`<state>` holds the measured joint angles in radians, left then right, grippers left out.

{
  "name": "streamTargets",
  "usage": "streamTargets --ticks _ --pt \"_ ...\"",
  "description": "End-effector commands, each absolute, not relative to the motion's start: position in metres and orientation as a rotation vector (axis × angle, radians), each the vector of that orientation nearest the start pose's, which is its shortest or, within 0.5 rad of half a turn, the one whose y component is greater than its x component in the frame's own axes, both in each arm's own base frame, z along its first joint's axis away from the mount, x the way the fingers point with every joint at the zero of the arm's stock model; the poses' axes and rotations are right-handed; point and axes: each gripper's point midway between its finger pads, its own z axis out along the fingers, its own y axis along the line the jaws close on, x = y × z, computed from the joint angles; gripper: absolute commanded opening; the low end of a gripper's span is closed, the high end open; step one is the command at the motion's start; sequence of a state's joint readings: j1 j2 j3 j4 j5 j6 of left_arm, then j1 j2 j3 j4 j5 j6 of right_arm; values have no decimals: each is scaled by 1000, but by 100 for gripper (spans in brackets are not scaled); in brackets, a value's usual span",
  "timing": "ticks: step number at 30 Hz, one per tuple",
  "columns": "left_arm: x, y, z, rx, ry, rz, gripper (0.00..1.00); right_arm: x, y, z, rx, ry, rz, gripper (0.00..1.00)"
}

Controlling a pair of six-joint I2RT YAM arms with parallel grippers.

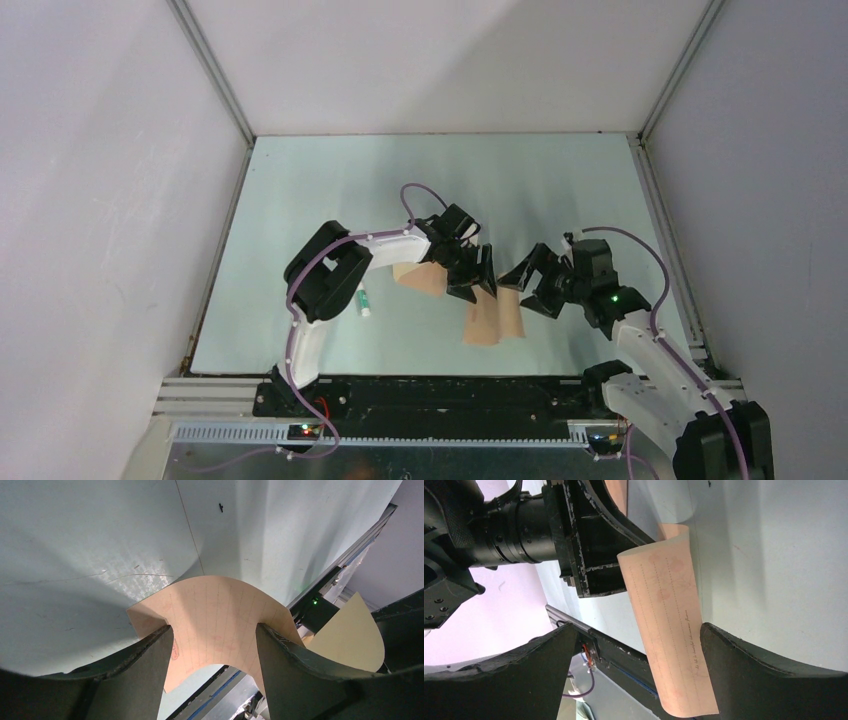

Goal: Place the letter into the envelope and seal it
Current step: Fold the letter at the center of the board.

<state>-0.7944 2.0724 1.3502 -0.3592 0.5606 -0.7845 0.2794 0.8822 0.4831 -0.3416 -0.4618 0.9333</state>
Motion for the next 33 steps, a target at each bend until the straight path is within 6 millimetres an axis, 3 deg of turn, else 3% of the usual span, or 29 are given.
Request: streamTargets --ticks 1,26,33 --pt "221 -373 -5 229 3064 -909 71 207 185 143 473 2369 1193 97" --pt "220 -374 -9 227 3082 -904 71 214 213 158 396 2312 1305 97" --pt "222 -375 -10 225 3083 -901 71 212 228 172 295 2266 1394 97"
